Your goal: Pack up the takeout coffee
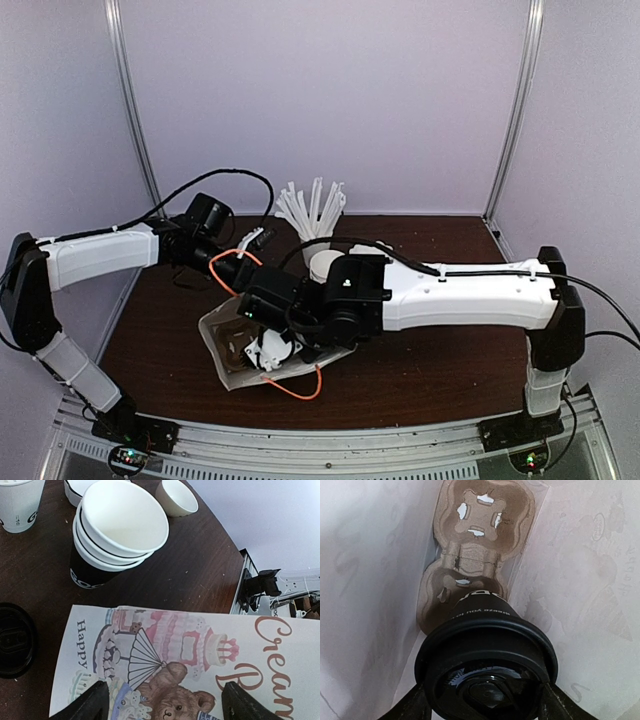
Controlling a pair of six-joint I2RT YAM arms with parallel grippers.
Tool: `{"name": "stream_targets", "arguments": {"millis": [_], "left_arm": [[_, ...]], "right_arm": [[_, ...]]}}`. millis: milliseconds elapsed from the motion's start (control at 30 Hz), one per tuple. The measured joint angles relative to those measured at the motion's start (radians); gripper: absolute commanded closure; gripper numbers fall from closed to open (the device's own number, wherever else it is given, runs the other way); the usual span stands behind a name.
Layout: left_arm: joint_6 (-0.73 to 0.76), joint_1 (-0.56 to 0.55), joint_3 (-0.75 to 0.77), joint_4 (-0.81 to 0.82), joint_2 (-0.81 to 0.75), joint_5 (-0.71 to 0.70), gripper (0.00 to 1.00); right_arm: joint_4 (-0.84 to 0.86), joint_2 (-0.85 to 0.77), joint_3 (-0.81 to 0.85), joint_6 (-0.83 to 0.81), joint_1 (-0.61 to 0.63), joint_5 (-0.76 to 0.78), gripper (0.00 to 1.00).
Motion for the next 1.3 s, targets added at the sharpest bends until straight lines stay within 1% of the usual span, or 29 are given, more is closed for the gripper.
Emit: {"name": "stream_targets", "arguments": {"millis": [267,700,833,933,1033,1133,1300], "left_arm": [[0.000,0.000,-0.011,0.027,-0.026,0.006,0.19],[0.001,0.000,-0.011,0.026,-0.027,0.017,0.19],[0.002,-0.001,-0.011,0.025,-0.029,0.000,0.15],[0.008,0.000,-0.011,0.009,-0.048,-0.056,0.14],[0.015,0.014,-0.011,-0.019,-0.082,-0.108,0.13],[0.020,0.050,-0.013,-0.042,-0.129,-0.142,0.13],[0.032,0.131,-0.025,-0.071,-0.207,-0.175,0.12]], "right_arm": [[0.018,0.026,0.001,0.016,-0.018,0.000,0.31],[0.029,0.097,0.036,0.029,-0.045,-0.002,0.31],[0.009,0.134,0.084,0.051,-0.056,-0.021,0.30],[-0.026,0.156,0.129,0.071,-0.068,-0.049,0.30],[-0.096,0.184,0.207,0.105,-0.084,-0.096,0.30],[-0.174,0.207,0.282,0.145,-0.095,-0.159,0.30],[-0.278,0.209,0.329,0.185,-0.103,-0.255,0.29]]}}
